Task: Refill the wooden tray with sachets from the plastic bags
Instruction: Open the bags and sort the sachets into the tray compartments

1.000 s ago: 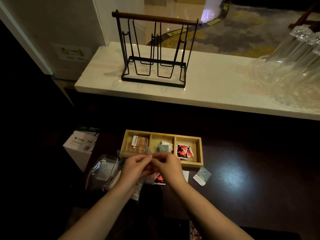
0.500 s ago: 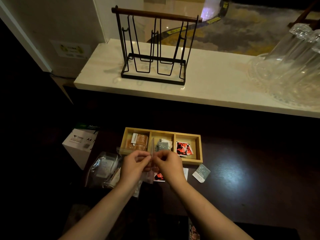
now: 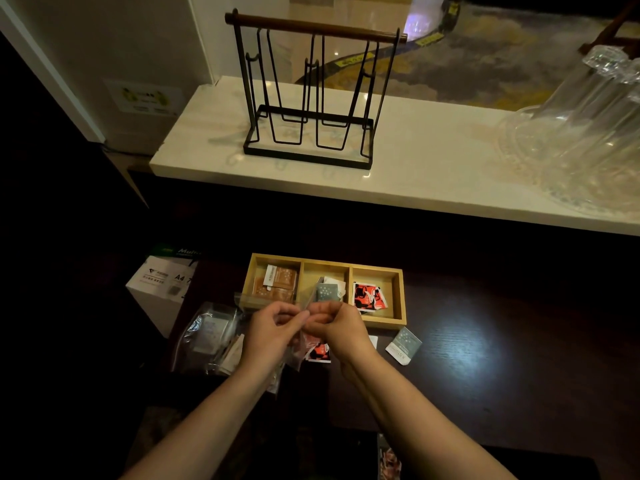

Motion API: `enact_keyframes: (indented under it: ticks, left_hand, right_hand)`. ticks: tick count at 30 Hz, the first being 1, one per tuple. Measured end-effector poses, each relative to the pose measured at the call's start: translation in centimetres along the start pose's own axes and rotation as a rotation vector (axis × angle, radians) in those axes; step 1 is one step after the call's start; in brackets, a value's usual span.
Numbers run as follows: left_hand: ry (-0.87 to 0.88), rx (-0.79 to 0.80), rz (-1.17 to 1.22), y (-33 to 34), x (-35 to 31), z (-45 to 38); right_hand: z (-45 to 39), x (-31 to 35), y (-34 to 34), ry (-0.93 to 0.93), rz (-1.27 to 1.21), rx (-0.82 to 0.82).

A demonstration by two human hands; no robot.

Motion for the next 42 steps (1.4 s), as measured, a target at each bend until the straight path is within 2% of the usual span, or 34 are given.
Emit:
enact_keyframes:
  ticks: [6,12,19,21,24,26,29,36,42]
  left_hand:
    - [-0.002,-0.038,-0.079,-0.2,-0.4,-0.2]
    - [0.031,-0.067,-0.293,-0.1,-1.6,-0.4]
    - [0.018,-0.079,-0.259,-0.3,-1.5,-0.7]
    - [0.023,-0.088,-0.237,-0.4,-1.5,-0.7]
    - [0.083,-0.121,-0.327,-0.2,-2.1,0.0]
    - [0.07,-0.088,-0.333,0.1,-1.6,-0.2]
    - [0.021,-0.009,-0.265,1.0,-0.5,-0.6]
    - [0.092,-0.175,-0.341,0.8,-1.7,0.4]
    - [0.106,-0.182,-0.484,1.1,-1.6,0.3]
  right_hand:
    - [-0.2,-0.4,0.1,0.027,-0.055,0.024]
    - [-0.2,-0.8,0.1,0.093,-0.237,0.058]
    - [0.1,-0.5,0.1,0.137,-0.423,0.107]
    - [0.0,-0.1,0.0,0.105,-0.372,0.091]
    - [-0.1,0.7,0.1,0.038,-0.112,0.04]
    - [-0.1,1.2,0.3,-0.021,0.029,0.012]
    - [0.2,1.3,0.7,-0.067,0.111,0.014]
    - [0.7,0.7,1.4,-0.032,-0.061,0.057]
    - [0.7,0.3,1.4,-0.035,-0.105,0.039]
Point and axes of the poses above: each hand's wrist, its own z-axis away from the middle knuckle, its own y-axis out of the palm, x = y × z, the point moved 8 cm from there along -z, towards the middle knuckle, and after that the axes turned 11 degrees about x, right-handed, at the moved point
